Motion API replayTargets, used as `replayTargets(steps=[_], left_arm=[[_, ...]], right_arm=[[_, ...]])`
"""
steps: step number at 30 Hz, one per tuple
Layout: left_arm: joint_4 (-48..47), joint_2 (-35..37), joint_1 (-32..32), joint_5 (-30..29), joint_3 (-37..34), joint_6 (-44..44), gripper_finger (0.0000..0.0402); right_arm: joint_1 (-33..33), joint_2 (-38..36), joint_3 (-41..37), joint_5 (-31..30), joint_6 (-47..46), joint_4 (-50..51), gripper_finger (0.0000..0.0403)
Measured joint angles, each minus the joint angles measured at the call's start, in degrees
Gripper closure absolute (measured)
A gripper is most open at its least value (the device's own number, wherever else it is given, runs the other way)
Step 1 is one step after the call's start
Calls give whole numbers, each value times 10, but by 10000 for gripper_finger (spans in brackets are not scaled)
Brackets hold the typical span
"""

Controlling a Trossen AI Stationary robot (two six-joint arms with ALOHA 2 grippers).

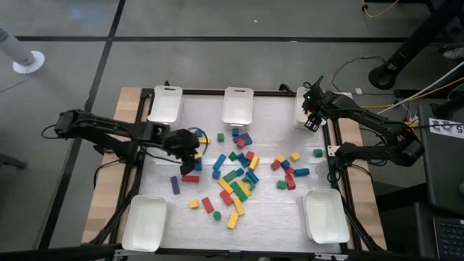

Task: Sort blocks
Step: Put the blue block into the top center white bin

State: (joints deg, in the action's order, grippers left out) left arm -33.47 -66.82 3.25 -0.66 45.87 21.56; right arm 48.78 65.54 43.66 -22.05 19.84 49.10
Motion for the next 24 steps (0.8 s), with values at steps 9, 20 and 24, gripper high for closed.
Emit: replayTargets(steps=[9,20,24], left_arm=[[-19,-86,31,0,0,-264,219],[-18,-144,75,-175,0,-626,219],[-19,-146,79,-212,0,-696,219]], right_arm=[[0,0,0,0,0,0,198],[0,0,0,2,0,0,198],[0,0,0,2,0,0,198]])
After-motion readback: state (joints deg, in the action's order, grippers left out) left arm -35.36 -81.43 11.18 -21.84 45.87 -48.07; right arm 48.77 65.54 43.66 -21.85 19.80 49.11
